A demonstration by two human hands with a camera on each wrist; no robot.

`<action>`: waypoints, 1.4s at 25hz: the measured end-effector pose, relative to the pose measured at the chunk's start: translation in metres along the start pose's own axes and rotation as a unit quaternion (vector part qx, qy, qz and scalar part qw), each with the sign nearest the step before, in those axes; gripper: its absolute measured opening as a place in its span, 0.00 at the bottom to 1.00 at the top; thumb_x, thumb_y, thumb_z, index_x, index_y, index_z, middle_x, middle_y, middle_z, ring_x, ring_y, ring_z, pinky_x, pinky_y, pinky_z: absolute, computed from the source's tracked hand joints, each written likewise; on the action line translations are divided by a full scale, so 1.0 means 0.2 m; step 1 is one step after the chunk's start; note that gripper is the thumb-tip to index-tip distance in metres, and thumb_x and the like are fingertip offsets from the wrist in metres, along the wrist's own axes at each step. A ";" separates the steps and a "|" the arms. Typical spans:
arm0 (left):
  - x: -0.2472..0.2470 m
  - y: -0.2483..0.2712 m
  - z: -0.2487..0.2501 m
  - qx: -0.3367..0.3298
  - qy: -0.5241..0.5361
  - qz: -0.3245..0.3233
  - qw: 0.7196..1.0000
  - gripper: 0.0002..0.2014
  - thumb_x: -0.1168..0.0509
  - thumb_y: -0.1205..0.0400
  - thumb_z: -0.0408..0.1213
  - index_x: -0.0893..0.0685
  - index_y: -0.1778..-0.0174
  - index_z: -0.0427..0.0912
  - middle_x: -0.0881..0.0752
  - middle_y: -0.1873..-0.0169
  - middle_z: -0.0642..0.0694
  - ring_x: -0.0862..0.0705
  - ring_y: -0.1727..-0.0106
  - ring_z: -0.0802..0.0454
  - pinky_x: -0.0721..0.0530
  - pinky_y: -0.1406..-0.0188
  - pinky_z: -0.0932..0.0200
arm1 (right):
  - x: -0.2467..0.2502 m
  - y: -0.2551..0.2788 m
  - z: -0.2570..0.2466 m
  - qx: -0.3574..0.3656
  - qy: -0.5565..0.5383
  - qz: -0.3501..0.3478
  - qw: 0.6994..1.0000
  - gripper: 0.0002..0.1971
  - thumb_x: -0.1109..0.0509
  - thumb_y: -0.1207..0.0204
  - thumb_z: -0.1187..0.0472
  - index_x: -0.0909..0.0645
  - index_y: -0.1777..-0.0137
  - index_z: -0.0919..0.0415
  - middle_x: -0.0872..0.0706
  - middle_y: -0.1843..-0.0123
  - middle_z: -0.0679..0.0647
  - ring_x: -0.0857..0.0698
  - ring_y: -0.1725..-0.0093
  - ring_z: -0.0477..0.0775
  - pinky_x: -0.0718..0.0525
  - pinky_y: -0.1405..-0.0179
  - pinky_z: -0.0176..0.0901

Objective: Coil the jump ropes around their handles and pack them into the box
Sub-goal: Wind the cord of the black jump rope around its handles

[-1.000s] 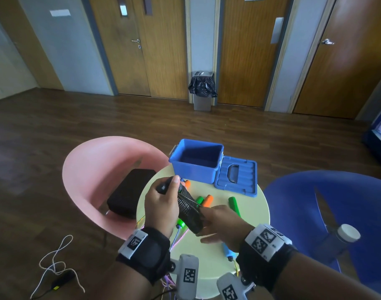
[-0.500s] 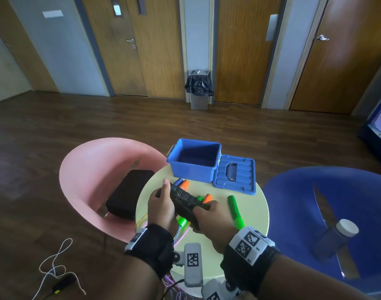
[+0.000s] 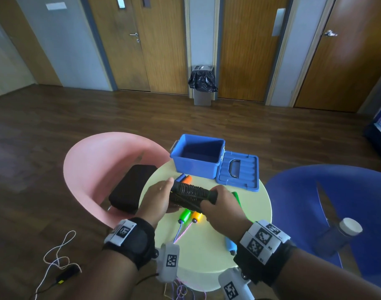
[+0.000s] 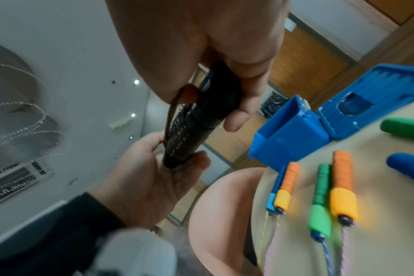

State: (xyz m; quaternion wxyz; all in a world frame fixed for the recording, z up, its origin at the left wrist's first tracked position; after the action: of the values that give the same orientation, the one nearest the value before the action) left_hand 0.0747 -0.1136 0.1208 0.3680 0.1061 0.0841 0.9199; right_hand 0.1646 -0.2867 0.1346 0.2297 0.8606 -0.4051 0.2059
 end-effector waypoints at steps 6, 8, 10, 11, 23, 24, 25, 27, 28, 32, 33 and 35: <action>-0.04 0.15 0.19 -0.121 0.097 -0.100 0.983 0.13 0.42 0.22 0.45 0.14 0.55 0.46 0.11 0.59 0.44 0.15 0.59 0.49 0.17 0.63 0.58 | 0.14 0.09 -0.18 0.057 -0.108 0.014 0.992 0.12 0.30 0.42 0.57 0.22 0.57 0.56 0.14 0.65 0.61 0.16 0.69 0.61 0.15 0.68 0.63; -0.08 0.20 0.21 -0.107 0.190 -0.146 0.965 0.14 0.35 0.23 0.46 0.13 0.48 0.41 0.12 0.54 0.38 0.15 0.55 0.46 0.17 0.57 0.56 | 0.19 0.12 -0.19 0.067 -0.146 0.041 0.986 0.13 0.31 0.44 0.59 0.22 0.58 0.55 0.18 0.67 0.55 0.20 0.69 0.55 0.15 0.67 0.63; -0.10 0.24 0.24 -0.104 0.246 -0.148 0.952 0.13 0.33 0.22 0.44 0.16 0.46 0.41 0.13 0.48 0.30 0.14 0.51 0.38 0.17 0.50 0.48 | 0.23 0.15 -0.22 0.079 -0.169 0.061 0.981 0.13 0.31 0.44 0.60 0.21 0.57 0.53 0.18 0.66 0.50 0.20 0.67 0.53 0.15 0.63 0.60; -0.10 0.25 0.25 -0.093 0.277 -0.128 0.948 0.09 0.35 0.20 0.42 0.18 0.48 0.42 0.13 0.48 0.28 0.13 0.51 0.36 0.16 0.49 0.44 | 0.24 0.16 -0.23 0.087 -0.174 0.064 0.979 0.13 0.30 0.42 0.60 0.20 0.56 0.51 0.17 0.64 0.50 0.19 0.65 0.55 0.15 0.61 0.59; -0.11 0.36 0.21 -0.008 0.302 -0.022 0.953 0.14 0.42 0.13 0.33 0.16 0.62 0.39 0.14 0.67 0.42 0.13 0.67 0.51 0.14 0.65 0.55 | 0.26 0.25 -0.31 0.113 -0.139 0.046 0.983 0.13 0.31 0.31 0.71 0.22 0.55 0.52 0.19 0.55 0.53 0.22 0.73 0.39 0.22 0.78 0.34; -0.09 0.36 0.23 -0.046 0.265 -0.015 0.963 0.15 0.43 0.13 0.33 0.14 0.61 0.42 0.14 0.64 0.41 0.13 0.65 0.52 0.14 0.64 0.56 | 0.26 0.24 -0.31 0.090 -0.144 0.035 0.985 0.12 0.31 0.30 0.71 0.22 0.54 0.52 0.18 0.57 0.54 0.21 0.72 0.41 0.20 0.77 0.37; -0.07 0.37 0.26 -0.089 0.224 0.000 0.971 0.16 0.45 0.12 0.32 0.13 0.60 0.45 0.13 0.61 0.40 0.12 0.62 0.52 0.14 0.63 0.55 | 0.27 0.22 -0.29 0.067 -0.152 0.023 0.986 0.11 0.31 0.28 0.70 0.21 0.53 0.53 0.18 0.58 0.53 0.19 0.69 0.45 0.19 0.74 0.40; -0.05 0.39 0.31 -0.167 0.179 0.015 0.970 0.17 0.47 0.11 0.36 0.13 0.57 0.47 0.10 0.54 0.38 0.10 0.52 0.46 0.11 0.53 0.46 | 0.26 0.19 -0.27 0.014 -0.202 -0.007 0.979 0.09 0.32 0.25 0.71 0.21 0.51 0.55 0.16 0.56 0.55 0.16 0.61 0.54 0.17 0.64 0.45; -0.04 0.41 0.34 -0.204 0.169 0.018 0.964 0.16 0.47 0.11 0.39 0.13 0.54 0.46 0.09 0.51 0.39 0.11 0.47 0.43 0.12 0.46 0.41 | 0.24 0.18 -0.25 -0.013 -0.239 -0.025 0.971 0.08 0.34 0.23 0.71 0.21 0.51 0.57 0.16 0.56 0.57 0.15 0.60 0.57 0.14 0.60 0.48; 0.00 0.50 0.51 -0.379 0.049 0.007 0.924 0.16 0.51 0.10 0.38 0.17 0.46 0.42 0.10 0.44 0.45 0.14 0.35 0.46 0.19 0.33 0.50 | 0.11 0.20 -0.15 -0.127 -0.367 -0.130 0.912 0.07 0.39 0.18 0.70 0.20 0.50 0.66 0.15 0.65 0.58 0.13 0.63 0.55 0.08 0.54 0.56; -0.02 0.53 0.56 -0.423 0.003 -0.020 0.906 0.17 0.51 0.10 0.38 0.17 0.44 0.41 0.11 0.42 0.46 0.16 0.32 0.47 0.21 0.31 0.53 | 0.08 0.21 -0.13 -0.152 -0.388 -0.154 0.896 0.07 0.40 0.18 0.69 0.21 0.47 0.65 0.15 0.68 0.56 0.13 0.63 0.54 0.08 0.58 0.52; -0.05 0.57 0.61 -0.493 -0.084 -0.066 0.863 0.18 0.51 0.12 0.37 0.17 0.42 0.35 0.12 0.41 0.44 0.17 0.29 0.49 0.24 0.30 0.58 | 0.06 0.22 -0.08 -0.182 -0.418 -0.180 0.871 0.09 0.41 0.19 0.69 0.25 0.43 0.58 0.15 0.68 0.54 0.12 0.62 0.54 0.10 0.61 0.48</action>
State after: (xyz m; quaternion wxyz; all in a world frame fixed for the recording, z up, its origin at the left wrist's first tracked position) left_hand 0.0371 -0.1926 0.2643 0.4378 -0.0177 -0.4052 0.8024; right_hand 0.1337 -0.3100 0.1649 0.2246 0.8670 -0.3320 -0.2959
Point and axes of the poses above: each hand's wrist, its own y-axis away from the middle knuckle, its own x-axis out of the back of the hand, z = x × y, the point moved 8 cm from there along -y, towards the middle knuckle
